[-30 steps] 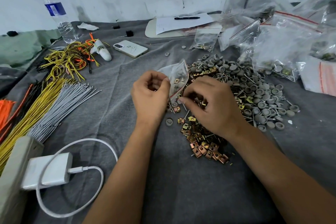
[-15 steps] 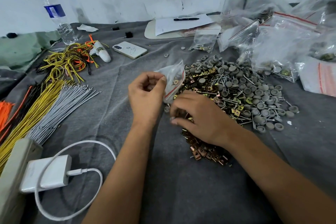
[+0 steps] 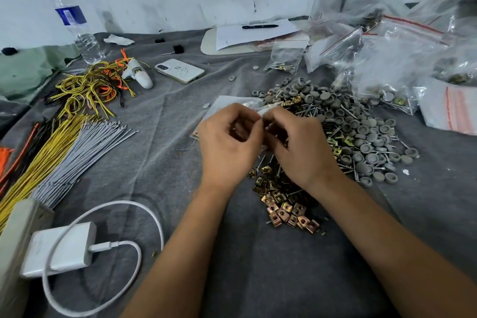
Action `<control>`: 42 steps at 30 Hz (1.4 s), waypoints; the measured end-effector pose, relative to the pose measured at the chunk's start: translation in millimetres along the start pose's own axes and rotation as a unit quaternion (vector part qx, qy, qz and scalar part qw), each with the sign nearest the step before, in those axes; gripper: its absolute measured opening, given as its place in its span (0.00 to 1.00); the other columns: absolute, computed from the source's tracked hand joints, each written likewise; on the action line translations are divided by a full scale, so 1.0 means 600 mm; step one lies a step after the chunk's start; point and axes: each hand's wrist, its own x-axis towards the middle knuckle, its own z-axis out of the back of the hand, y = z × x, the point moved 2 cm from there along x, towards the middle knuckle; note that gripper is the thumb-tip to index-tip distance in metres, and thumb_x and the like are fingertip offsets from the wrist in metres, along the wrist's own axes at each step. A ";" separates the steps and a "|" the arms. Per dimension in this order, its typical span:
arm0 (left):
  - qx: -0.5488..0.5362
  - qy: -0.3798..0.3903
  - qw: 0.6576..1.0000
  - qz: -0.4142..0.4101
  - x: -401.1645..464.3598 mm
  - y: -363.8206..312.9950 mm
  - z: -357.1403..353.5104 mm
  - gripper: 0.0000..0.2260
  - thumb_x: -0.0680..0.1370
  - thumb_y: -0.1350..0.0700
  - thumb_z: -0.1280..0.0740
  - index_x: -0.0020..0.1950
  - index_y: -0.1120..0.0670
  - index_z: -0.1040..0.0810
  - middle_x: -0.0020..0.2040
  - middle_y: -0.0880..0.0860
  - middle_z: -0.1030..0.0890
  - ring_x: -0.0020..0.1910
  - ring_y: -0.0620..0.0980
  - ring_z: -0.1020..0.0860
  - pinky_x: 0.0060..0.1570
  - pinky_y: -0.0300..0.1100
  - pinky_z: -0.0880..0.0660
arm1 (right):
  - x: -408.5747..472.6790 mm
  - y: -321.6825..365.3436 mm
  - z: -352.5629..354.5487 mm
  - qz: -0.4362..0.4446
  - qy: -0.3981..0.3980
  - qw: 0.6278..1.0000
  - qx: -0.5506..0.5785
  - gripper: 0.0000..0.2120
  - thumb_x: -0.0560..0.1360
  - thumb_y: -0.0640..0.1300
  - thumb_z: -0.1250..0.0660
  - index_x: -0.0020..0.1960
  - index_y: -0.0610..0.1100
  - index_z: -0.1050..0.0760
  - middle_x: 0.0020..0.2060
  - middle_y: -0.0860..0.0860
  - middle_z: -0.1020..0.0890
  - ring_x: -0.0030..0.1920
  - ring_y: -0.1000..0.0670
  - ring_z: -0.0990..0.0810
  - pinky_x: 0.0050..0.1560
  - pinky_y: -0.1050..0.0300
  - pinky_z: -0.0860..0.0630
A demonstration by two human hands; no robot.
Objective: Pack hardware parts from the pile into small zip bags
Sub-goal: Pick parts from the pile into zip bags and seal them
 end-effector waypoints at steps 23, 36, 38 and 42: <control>-0.096 -0.273 0.951 0.106 0.023 0.022 0.049 0.05 0.76 0.65 0.29 0.42 0.57 0.19 0.34 0.51 0.23 0.34 0.46 0.27 0.37 0.41 0.28 | 0.002 0.018 -0.045 0.126 0.228 0.950 -0.174 0.12 0.79 0.53 0.31 0.61 0.55 0.18 0.64 0.63 0.22 0.69 0.51 0.36 0.65 0.46 0.37; -0.055 -0.004 0.990 0.130 0.013 0.043 -0.001 0.06 0.74 0.62 0.23 0.42 0.52 0.16 0.31 0.49 0.18 0.31 0.46 0.20 0.32 0.42 0.22 | 0.005 0.003 0.021 0.109 -0.096 0.987 -0.072 0.10 0.77 0.42 0.27 0.56 0.38 0.18 0.50 0.48 0.16 0.54 0.49 0.22 0.54 0.58 0.26; -0.050 0.024 0.992 0.116 0.009 0.035 -0.005 0.08 0.74 0.64 0.24 0.41 0.51 0.16 0.30 0.47 0.19 0.29 0.46 0.21 0.31 0.43 0.23 | 0.005 -0.003 0.016 0.095 -0.046 0.993 -0.061 0.09 0.78 0.40 0.28 0.57 0.39 0.18 0.51 0.48 0.15 0.54 0.49 0.20 0.56 0.52 0.22; -0.051 0.003 0.992 0.119 0.007 0.025 -0.008 0.08 0.75 0.66 0.25 0.42 0.54 0.16 0.32 0.54 0.18 0.31 0.54 0.19 0.33 0.49 0.21 | 0.005 -0.010 0.012 0.043 -0.012 0.997 -0.061 0.10 0.77 0.40 0.27 0.58 0.42 0.18 0.51 0.49 0.14 0.52 0.48 0.16 0.54 0.46 0.19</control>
